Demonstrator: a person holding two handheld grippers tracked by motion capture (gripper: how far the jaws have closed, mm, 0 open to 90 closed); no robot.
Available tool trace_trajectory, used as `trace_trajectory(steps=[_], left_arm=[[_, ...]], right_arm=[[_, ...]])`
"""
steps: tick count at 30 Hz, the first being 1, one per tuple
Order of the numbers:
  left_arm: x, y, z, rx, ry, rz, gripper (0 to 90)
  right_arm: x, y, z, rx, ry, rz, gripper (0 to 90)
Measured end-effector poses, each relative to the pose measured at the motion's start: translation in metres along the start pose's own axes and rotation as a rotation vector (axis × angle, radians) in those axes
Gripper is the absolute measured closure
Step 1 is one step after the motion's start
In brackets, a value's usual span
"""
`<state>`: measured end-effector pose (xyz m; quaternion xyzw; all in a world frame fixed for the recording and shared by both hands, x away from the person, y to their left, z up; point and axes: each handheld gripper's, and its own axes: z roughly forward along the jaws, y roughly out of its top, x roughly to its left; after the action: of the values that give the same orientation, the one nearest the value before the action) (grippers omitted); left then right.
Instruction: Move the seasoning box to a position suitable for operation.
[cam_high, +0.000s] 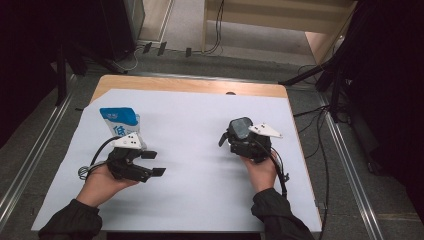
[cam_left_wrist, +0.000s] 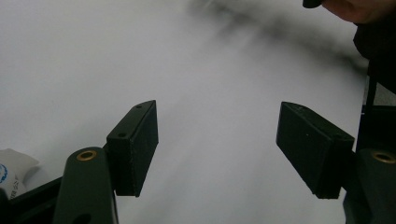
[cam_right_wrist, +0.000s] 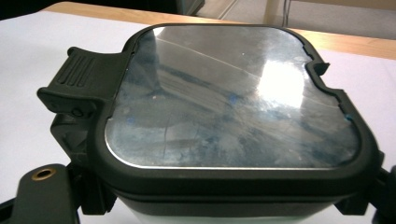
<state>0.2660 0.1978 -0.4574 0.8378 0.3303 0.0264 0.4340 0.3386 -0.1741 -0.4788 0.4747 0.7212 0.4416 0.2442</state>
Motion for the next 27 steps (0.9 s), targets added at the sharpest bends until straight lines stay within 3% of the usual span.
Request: trace_trajectory(steps=[14, 20, 27], left_arm=[[0.012, 0.008, 0.015, 0.023, -0.016, -0.019, 32.1], [0.014, 0.007, 0.017, 0.019, -0.011, -0.014, 32.3], [0.015, 0.006, 0.016, 0.026, 0.001, -0.016, 33.7]], right_arm=[[0.035, -0.011, -0.006, 0.022, 0.076, -0.046, 15.5], [0.045, -0.014, -0.003, 0.031, 0.100, -0.059, 15.5], [0.067, -0.017, 0.007, 0.041, 0.151, -0.083, 15.5]])
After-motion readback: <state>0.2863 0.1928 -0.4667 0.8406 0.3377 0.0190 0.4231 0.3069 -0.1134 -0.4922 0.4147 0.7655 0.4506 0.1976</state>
